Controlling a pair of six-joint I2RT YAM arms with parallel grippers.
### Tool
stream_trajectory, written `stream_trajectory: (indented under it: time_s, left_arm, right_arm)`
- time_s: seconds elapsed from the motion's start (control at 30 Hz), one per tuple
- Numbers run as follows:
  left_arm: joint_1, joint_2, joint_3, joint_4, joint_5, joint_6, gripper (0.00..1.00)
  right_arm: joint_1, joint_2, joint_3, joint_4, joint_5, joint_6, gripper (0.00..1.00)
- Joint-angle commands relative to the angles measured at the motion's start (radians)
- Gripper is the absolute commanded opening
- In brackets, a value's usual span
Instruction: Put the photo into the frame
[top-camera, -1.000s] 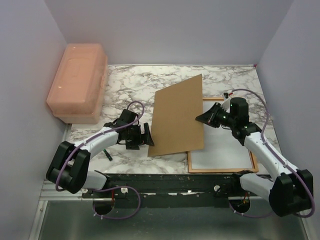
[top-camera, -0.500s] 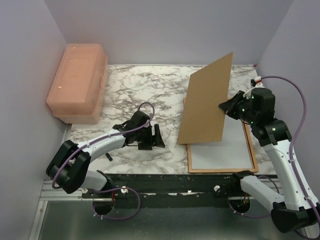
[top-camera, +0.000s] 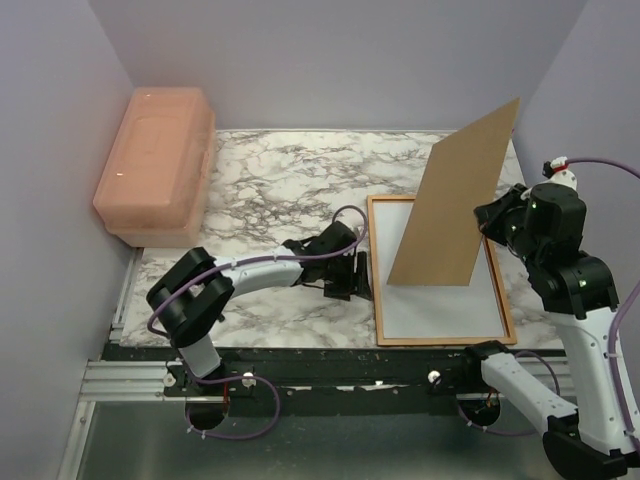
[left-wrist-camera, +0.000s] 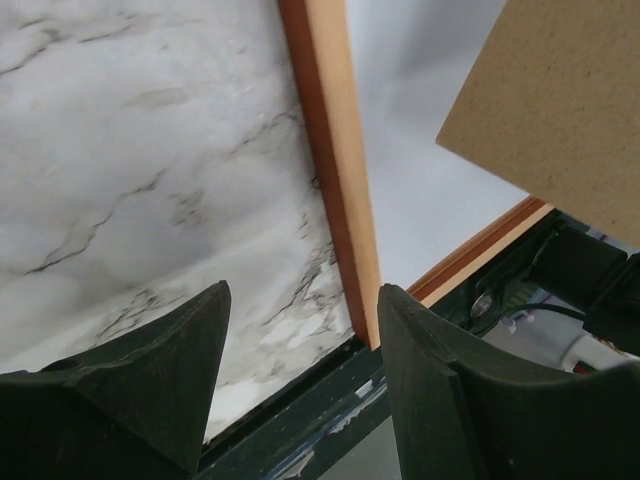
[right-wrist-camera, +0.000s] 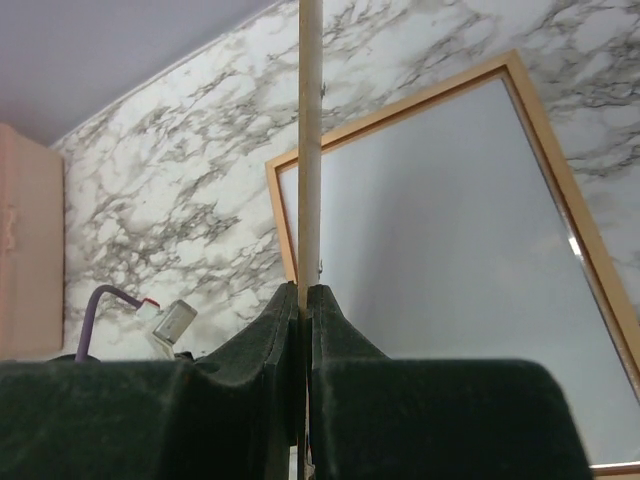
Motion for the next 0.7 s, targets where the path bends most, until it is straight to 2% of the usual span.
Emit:
stream_trajectory:
  time_s: [0.0, 0.17, 0.33, 0.47, 0.67]
  left_arm:
    - [-0.053, 0.077, 0.087, -0.029, -0.061, -0.025, 0.61]
    - [-0.104, 0.192, 0.213, -0.133, -0.138, -0.020, 0.61]
    - [-0.149, 0.324, 0.380, -0.334, -0.287, 0.020, 0.58]
    - [-0.159, 0.375, 0.410, -0.341, -0.294, 0.033, 0.58]
    - [-0.156, 0.385, 0.398, -0.353, -0.293, 0.047, 0.35]
  right_arm:
    - [0.000, -0.044, 0.072, -0.006, 0.105, -0.015, 0.01]
    - [-0.002, -0.052, 0.092, -0.036, 0.117, -0.020, 0.01]
    - [-0.001, -0.071, 0.063, -0.041, 0.113, -0.024, 0.00]
    - [0.000, -0.076, 0.043, -0.042, 0.104, -0.022, 0.00]
    - [-0.001, -0.061, 0.010, -0.035, 0.044, -0.029, 0.01]
